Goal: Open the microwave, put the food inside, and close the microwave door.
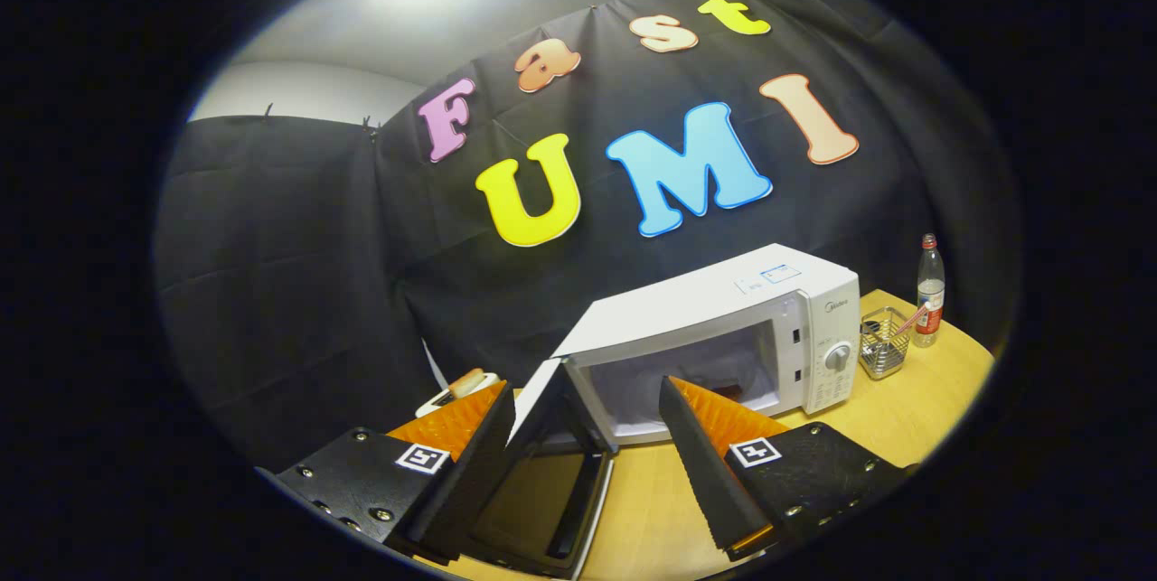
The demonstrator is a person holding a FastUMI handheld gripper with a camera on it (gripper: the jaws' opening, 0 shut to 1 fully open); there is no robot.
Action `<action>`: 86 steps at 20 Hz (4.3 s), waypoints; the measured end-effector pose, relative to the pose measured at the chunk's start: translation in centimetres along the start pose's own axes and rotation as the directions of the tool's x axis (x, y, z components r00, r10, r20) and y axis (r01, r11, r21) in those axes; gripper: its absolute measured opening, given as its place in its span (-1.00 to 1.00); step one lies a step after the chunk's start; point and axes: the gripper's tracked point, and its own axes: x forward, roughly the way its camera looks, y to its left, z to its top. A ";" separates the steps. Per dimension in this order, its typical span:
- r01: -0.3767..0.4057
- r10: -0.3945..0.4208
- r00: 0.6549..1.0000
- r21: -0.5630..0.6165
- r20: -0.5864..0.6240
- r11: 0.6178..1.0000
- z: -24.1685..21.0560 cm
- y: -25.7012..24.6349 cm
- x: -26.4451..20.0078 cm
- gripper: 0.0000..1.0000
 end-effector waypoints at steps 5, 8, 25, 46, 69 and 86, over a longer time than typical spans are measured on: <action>-0.137 0.136 0.990 -0.053 -0.019 0.989 -2.4 7.4 -2.5 0.39; -0.238 0.235 0.970 -0.048 -0.060 0.970 -4.8 12.4 -3.9 -0.21; -0.256 0.155 0.889 -0.187 -0.431 0.948 -21.1 13.7 -4.0 -0.93; -0.023 -0.074 0.914 -0.233 -0.400 0.972 -14.2 -3.2 -1.8 -0.99; 0.331 -0.363 0.889 -0.156 -0.280 0.931 -8.2 -20.8 10.3 -0.99; 0.284 -0.335 0.913 -0.225 -0.235 0.932 -6.7 -18.2 10.0 -0.92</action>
